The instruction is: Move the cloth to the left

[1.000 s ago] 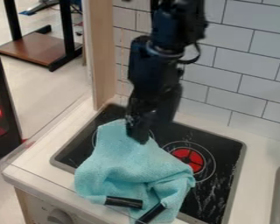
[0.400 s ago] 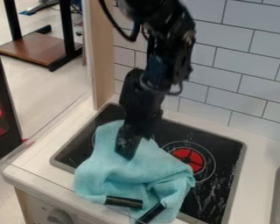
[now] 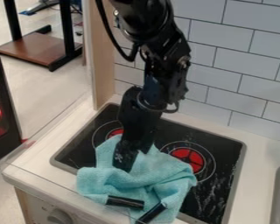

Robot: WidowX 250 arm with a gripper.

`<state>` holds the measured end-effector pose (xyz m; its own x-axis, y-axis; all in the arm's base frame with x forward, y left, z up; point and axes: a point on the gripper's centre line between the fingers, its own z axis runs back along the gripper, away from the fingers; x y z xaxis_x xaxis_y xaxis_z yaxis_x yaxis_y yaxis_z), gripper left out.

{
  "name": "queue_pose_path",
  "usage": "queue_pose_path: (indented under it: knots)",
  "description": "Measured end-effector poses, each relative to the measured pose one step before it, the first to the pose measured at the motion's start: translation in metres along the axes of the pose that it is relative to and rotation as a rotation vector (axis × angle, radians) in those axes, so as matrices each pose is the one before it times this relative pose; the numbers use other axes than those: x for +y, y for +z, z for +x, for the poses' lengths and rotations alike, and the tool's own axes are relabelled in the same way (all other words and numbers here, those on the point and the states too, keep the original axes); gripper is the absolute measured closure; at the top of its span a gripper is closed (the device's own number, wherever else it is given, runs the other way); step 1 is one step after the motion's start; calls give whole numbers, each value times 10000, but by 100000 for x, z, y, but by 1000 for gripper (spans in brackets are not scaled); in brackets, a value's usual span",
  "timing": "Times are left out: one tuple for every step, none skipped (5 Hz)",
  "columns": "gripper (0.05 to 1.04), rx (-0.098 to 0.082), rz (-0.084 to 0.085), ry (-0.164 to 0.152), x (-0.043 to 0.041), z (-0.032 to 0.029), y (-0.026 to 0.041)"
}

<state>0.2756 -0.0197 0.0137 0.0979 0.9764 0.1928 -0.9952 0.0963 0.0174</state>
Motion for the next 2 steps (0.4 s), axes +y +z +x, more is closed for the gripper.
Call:
queue_pose_path:
  knots:
    - [84,456,80,150,-552,-306,-1228]
    - [83,249,-142,297,-1097,-19,-422]
